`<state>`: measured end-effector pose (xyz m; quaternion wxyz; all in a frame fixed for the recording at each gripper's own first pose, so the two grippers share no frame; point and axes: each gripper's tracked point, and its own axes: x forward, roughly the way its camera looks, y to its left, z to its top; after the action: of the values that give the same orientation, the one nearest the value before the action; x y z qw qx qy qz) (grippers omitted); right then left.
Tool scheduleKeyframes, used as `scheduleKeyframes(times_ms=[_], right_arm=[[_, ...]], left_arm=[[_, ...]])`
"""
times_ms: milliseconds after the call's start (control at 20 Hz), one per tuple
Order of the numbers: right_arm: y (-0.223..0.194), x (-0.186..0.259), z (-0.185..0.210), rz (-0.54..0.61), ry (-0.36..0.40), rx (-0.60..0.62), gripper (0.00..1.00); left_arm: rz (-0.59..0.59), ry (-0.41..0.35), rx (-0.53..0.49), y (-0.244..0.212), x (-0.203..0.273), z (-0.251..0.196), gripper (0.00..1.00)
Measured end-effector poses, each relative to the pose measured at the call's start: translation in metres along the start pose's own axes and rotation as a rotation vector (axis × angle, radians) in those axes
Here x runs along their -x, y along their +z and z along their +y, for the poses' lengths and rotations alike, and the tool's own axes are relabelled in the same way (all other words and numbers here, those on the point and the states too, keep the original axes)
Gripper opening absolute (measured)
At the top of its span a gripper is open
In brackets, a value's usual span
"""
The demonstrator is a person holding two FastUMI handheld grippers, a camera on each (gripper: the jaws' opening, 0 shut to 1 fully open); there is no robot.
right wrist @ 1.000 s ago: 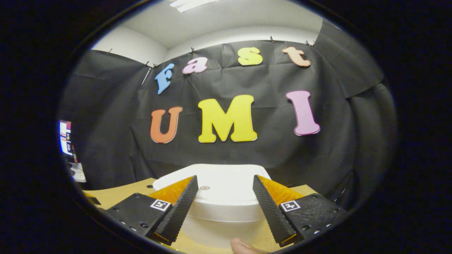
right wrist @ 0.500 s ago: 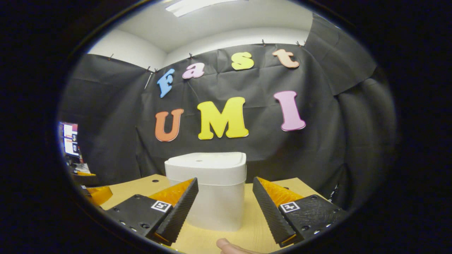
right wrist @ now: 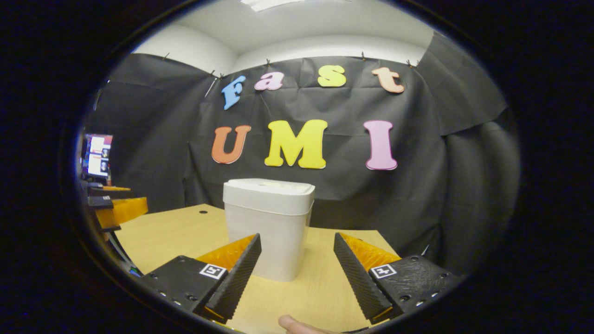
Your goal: Press the lid of the desktop garbage bin to open it, pick up the crumpled paper on the desktop and throw it into the bin, then pick up the pop can on the desktop and drop it into the bin, and finally close the garbage bin lid.
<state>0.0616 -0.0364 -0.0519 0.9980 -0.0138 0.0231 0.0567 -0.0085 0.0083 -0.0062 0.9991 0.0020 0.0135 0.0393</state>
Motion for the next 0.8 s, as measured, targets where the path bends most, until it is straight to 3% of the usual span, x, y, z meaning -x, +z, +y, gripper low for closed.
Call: scheduleKeyframes(times_ms=[200,450,600,800], right_arm=[[0.008,0.019,0.013,-0.003,-0.019,0.029,0.95],[-0.008,0.034,-0.021,0.079,-0.13,-0.041,0.97],[-0.007,0.04,-0.03,0.066,-0.148,-0.104,0.97],[-0.017,0.046,-0.036,0.085,-0.181,-0.075,0.95]], left_arm=[[-0.007,0.007,-0.016,0.003,0.006,0.005,0.97],[-0.025,-0.013,-0.032,0.007,0.008,0.0,0.96],[-0.01,-0.03,-0.021,0.0,0.008,-0.005,0.97],[0.007,-0.031,-0.025,-0.002,0.005,-0.005,0.97]])
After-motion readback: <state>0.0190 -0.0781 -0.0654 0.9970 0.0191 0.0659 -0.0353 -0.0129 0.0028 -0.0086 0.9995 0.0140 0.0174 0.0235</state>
